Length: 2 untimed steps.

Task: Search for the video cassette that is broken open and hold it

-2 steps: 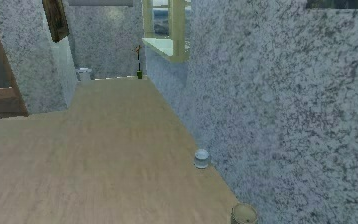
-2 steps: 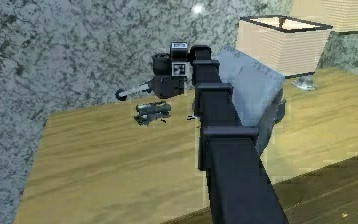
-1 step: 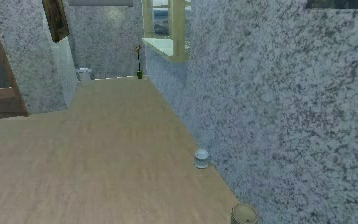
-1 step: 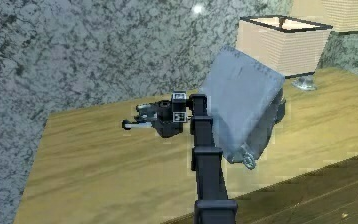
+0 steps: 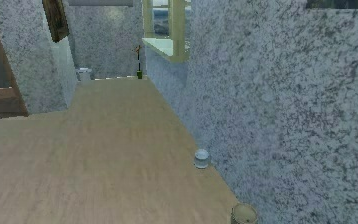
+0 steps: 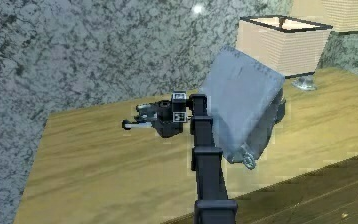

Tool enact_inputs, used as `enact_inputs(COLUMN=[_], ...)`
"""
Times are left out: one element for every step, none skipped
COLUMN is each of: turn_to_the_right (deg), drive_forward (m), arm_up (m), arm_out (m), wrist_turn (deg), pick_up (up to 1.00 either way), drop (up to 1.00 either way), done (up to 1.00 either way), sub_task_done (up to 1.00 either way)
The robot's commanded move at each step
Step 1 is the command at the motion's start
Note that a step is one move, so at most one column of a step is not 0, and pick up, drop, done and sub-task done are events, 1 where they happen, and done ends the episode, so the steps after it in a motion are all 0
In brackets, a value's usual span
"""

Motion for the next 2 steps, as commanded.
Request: enact_inputs(turn_to_the_right=[0.0, 0.0], drive_forward=[0.0, 0.0], arm_up=[0.1, 0.0], arm_out=[0.0, 0.0], wrist_turn=[0.0, 0.0], pick_up=[0.0, 0.0], drop=[0.0, 0.0], done=[0.0, 1.0], sub_task_done=[0.0, 0.0])
